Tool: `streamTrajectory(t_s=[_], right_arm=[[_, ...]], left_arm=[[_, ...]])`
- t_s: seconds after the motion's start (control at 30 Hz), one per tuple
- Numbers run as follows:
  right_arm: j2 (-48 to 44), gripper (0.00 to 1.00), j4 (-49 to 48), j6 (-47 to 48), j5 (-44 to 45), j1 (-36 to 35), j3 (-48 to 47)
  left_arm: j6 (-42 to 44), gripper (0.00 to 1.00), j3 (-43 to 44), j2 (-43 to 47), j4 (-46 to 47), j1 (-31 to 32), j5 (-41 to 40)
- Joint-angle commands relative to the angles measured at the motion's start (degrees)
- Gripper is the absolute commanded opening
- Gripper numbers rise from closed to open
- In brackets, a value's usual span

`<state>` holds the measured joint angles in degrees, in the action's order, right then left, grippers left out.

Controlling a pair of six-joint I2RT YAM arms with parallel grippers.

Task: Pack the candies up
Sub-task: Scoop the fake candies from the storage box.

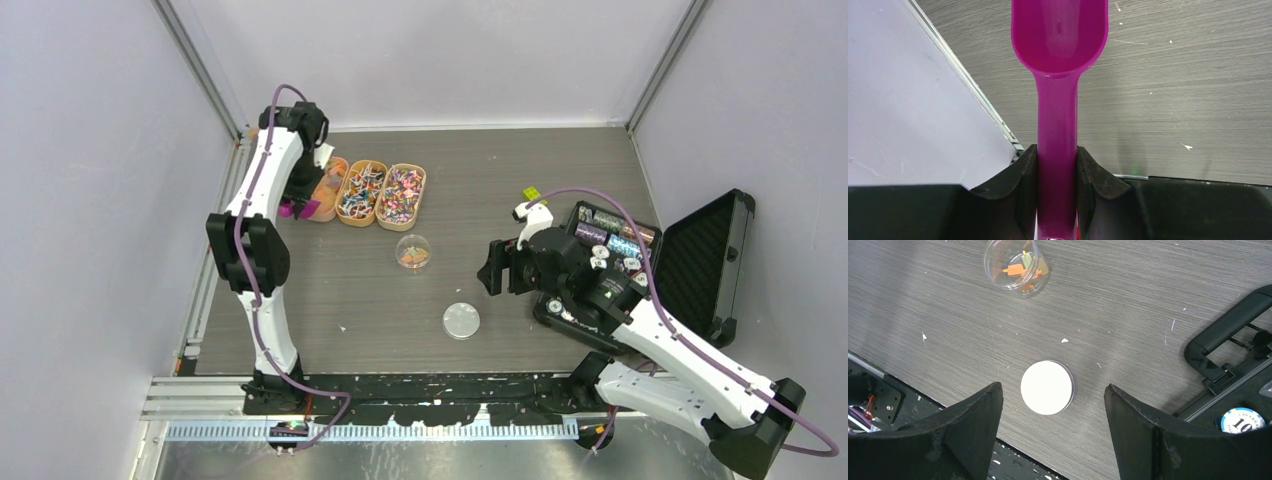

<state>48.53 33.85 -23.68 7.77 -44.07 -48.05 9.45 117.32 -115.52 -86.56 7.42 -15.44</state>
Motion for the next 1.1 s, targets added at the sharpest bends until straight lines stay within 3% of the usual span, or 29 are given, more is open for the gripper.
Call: streamTrajectory(t_s=[0.0, 1.07], right_arm=[[0.5, 0.78, -3.3, 0.6, -0.3, 0.0, -1.7], [5.6, 0.78, -5.2, 2.9, 2.6, 0.0, -1.3]], left_arm=[[0.0, 0.00, 2.8, -1.0, -1.6, -0.1, -1.5], [2.1, 0.00, 8.1, -13.2, 3.3, 0.8, 1.1]])
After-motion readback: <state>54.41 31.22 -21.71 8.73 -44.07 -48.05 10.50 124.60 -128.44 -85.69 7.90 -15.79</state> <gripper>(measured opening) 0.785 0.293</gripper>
